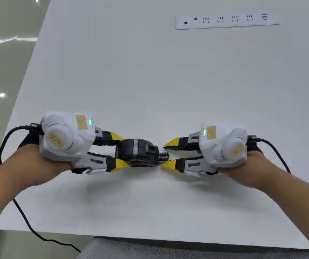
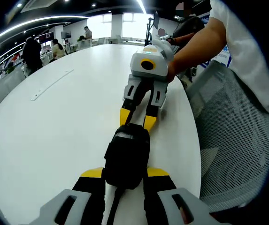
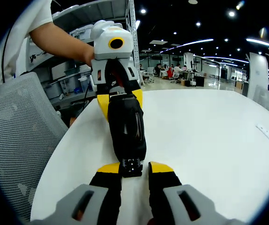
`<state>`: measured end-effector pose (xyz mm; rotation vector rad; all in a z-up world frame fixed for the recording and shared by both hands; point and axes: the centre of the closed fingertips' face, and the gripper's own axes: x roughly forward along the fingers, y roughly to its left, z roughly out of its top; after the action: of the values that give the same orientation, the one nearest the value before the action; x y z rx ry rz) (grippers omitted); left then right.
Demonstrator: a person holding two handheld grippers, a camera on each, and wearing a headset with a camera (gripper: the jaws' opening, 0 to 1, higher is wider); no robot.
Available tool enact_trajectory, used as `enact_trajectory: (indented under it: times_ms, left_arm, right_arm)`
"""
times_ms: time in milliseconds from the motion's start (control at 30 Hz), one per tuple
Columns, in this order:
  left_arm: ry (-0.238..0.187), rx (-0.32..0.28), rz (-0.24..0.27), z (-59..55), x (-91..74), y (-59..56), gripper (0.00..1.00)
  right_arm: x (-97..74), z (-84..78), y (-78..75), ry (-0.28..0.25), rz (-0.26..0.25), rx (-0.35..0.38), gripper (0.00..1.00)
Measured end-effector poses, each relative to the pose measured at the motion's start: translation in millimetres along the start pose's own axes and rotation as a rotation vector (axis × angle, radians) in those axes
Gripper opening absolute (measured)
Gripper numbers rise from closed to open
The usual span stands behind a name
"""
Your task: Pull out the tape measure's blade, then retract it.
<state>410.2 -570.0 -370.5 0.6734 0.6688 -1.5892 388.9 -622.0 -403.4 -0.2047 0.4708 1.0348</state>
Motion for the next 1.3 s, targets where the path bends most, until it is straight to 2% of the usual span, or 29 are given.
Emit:
enact_trajectory:
  times_ms: [300,733,1300]
  left_arm:
    - [0.001,-0.002,-0.003,-0.3,-0.1,-0.3,0.29]
    - [0.010,0.002,-0.007,0.5,-0.2,-1.5,0.28]
    - [0.032,0.061,-0.007,-0.6,-0.1,-1.9,0.27]
  right_arm:
    - [4.3,-1.9,3.6,0.006,0.016,-0.015,0.16]
    - [5.3,-2.2,4.3,0.003,0.027,-0.035,0.14]
    - [3.9,-2.1,7.0,0.022,0.038,-0.054,0.12]
